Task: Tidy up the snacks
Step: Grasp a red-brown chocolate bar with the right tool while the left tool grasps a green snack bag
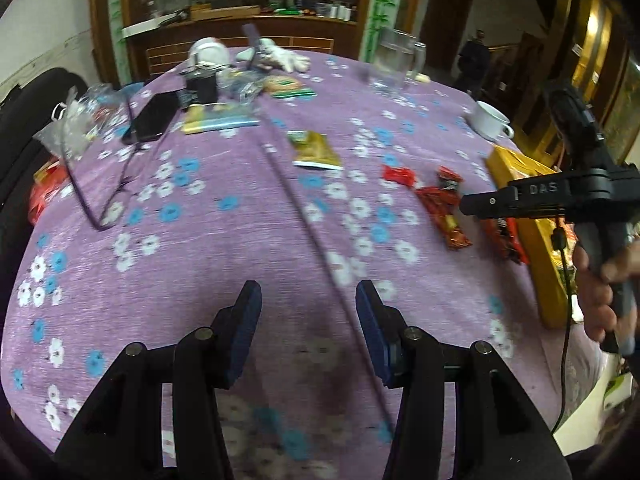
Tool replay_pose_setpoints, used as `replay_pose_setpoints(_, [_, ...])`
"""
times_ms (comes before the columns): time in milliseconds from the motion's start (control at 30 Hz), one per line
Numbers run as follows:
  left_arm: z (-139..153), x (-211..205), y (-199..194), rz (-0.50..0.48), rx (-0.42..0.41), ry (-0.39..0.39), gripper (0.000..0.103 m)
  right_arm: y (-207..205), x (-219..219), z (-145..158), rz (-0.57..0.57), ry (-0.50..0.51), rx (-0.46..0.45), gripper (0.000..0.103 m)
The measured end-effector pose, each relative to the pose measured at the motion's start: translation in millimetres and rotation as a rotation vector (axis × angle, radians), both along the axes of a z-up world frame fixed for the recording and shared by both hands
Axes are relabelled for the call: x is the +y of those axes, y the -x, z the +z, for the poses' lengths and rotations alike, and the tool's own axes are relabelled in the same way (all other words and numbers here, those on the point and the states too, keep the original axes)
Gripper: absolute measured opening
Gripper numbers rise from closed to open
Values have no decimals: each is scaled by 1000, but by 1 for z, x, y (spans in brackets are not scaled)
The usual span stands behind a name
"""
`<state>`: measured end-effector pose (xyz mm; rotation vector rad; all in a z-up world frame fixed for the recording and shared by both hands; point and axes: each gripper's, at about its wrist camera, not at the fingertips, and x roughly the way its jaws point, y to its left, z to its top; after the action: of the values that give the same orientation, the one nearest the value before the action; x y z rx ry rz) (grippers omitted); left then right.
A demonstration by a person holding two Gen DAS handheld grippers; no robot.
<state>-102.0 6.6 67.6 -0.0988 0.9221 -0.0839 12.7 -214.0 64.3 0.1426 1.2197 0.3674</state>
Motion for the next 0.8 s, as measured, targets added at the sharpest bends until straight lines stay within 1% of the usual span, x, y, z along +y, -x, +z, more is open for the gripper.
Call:
replay_pose_setpoints(100, [-3, 15, -5, 19, 16, 7, 47, -19, 11, -15, 13, 50, 19, 35])
replay_pose_setpoints(200, [-3, 23, -13, 21, 29, 18, 47, -29, 21, -26, 18, 63, 38, 36])
replay_pose_setpoints(300, [0, 26, -31, 17, 31, 33, 47, -28, 35, -27, 53, 117, 4, 36])
replay_pose_setpoints(333, [1, 25, -37, 12, 31, 38, 47, -26, 41, -28, 71, 159, -17, 35])
replay_pose_setpoints(400, [7, 19, -54, -11, 23, 49, 47, -21, 45, -28, 88, 200, -35, 27])
replay_pose_setpoints(433, [9, 17, -63, -21, 19, 54, 47, -19, 45, -28, 92, 210, -38, 20])
replay_pose_setpoints(500, [12, 11, -81, -38, 17, 77, 49, -14, 41, -28, 95, 200, -31, 20])
replay_pose_setpoints(600, [11, 0, -114, -59, 40, 110, 51, -3, 30, -28, 80, 143, -3, 18])
replay_pose_setpoints(667, [6, -8, -139, -58, 54, 100, 52, 6, 23, -28, 67, 119, 17, 18])
replay_pose_setpoints(733, [-3, -13, -161, -42, 93, 91, 52, 15, 18, -29, 52, 86, 35, 18])
replay_pose_setpoints(800, [-12, -17, -180, -30, 113, 89, 52, 26, 10, -29, 37, 54, 48, 18])
